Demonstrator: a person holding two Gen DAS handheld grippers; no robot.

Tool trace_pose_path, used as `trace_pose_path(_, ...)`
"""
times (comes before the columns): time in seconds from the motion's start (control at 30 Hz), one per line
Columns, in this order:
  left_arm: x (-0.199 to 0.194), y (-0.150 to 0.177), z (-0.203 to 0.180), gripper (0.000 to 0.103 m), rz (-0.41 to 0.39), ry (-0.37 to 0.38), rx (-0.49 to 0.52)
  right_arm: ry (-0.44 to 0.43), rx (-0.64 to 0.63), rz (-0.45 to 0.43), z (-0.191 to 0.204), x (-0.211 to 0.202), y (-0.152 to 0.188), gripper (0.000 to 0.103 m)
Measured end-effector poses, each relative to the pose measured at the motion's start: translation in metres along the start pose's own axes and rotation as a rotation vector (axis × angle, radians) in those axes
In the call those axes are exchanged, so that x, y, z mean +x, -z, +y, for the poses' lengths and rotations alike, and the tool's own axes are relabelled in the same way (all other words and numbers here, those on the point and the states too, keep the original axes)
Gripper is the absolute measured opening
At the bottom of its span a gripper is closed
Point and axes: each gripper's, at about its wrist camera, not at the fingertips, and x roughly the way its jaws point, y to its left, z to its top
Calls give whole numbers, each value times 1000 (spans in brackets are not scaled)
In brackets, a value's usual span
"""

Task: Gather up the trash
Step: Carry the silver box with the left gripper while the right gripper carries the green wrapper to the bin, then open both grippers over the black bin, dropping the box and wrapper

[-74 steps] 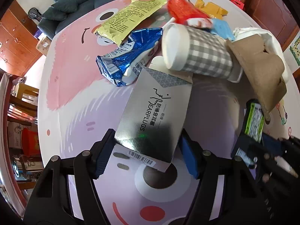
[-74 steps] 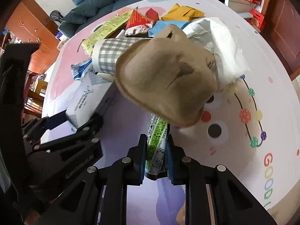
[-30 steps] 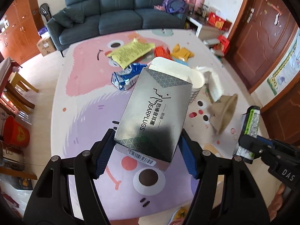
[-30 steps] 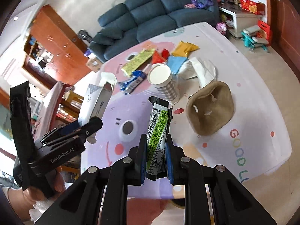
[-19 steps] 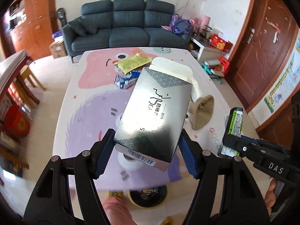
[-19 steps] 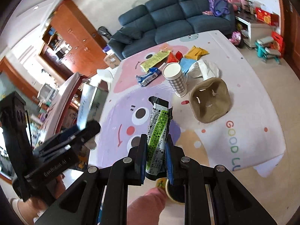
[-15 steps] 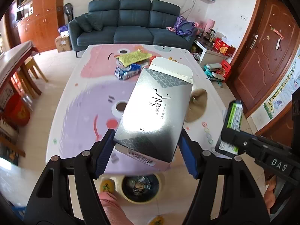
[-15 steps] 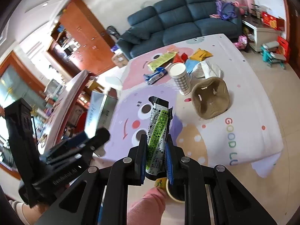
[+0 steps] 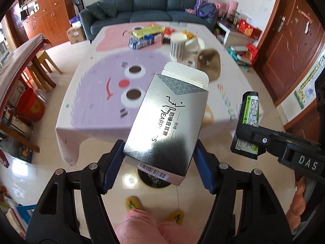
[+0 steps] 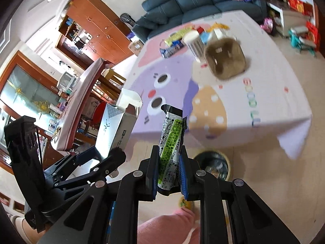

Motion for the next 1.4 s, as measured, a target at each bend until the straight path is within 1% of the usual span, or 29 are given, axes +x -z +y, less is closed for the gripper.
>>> trace_pose_path(0.07, 6, 15, 0, 64, 36, -2, -1, 4, 22, 21, -7, 9, 13, 18)
trace_pose_path(0.1, 13, 15, 4, 64, 53, 1, -4, 11, 33, 30, -12, 14, 20, 18)
trace_pose_path(0.2, 27, 32, 11, 64, 104, 10, -11, 28, 70, 63, -24, 34, 35, 18)
trace_pose_path(0.27, 39, 50, 13, 64, 139, 15, 2, 43, 110, 93, -36, 52, 50, 18)
trace_pose_path(0.3, 45, 50, 16, 64, 149, 17, 5, 50, 125, 104, -41, 59, 56, 18)
trace_pose_path(0.4, 69, 73, 21, 64, 191, 25, 22, 67, 175, 136, -59, 91, 82, 18)
trace_pose_path(0.43, 78, 75, 24, 64, 207, 29, 22, 70, 186, 148, -65, 101, 88, 18)
trace_pose_path(0.47, 91, 87, 26, 64, 235, 37, 20, 77, 209, 174, -75, 118, 98, 18)
trace_pose_path(0.5, 102, 90, 27, 64, 251, 42, 18, 83, 220, 189, -80, 129, 104, 18)
trace_pose_path(0.53, 117, 100, 30, 64, 273, 50, 16, 91, 233, 208, -88, 145, 111, 18)
trace_pose_path(0.6, 142, 109, 35, 64, 299, 63, 13, 111, 260, 238, -104, 179, 128, 18)
trace_pose_path(0.63, 161, 117, 37, 64, 316, 67, 14, 115, 275, 248, -113, 195, 134, 18)
trace_pose_path(0.7, 195, 126, 40, 64, 334, 71, 14, 114, 298, 257, -127, 221, 145, 18)
trace_pose_path(0.8, 253, 143, 47, 65, 358, 75, 8, 112, 338, 270, -155, 273, 162, 18)
trace_pose_path(0.87, 286, 151, 51, 65, 362, 74, 5, 117, 347, 273, -171, 303, 169, 18)
trace_pose_path(0.93, 323, 158, 55, 65, 367, 90, -5, 106, 357, 270, -187, 332, 175, 18)
trace_pose_path(1.03, 367, 166, 57, 65, 369, 107, -3, 90, 379, 260, -213, 375, 182, 27)
trace_pose_path(1.1, 398, 174, 56, 65, 379, 129, 9, 80, 396, 240, -229, 403, 185, 36)
trace_pose_path(1.13, 410, 177, 54, 67, 384, 132, 18, 79, 398, 229, -234, 409, 184, 40)
trace_pose_path(1.2, 431, 184, 51, 70, 398, 116, 49, 77, 400, 214, -246, 428, 185, 46)
trace_pose_path(1.27, 446, 188, 47, 70, 395, 94, 73, 82, 404, 205, -255, 443, 187, 56)
trace_pose_path(1.3, 449, 189, 47, 72, 390, 89, 78, 88, 404, 197, -258, 448, 188, 57)
trace_pose_path(1.33, 452, 190, 46, 80, 387, 86, 81, 98, 400, 193, -261, 451, 189, 59)
trace_pose_path(1.37, 454, 191, 46, 84, 382, 81, 84, 108, 395, 190, -263, 456, 190, 59)
trace_pose_path(1.4, 455, 191, 46, 85, 375, 78, 85, 111, 391, 186, -263, 457, 192, 59)
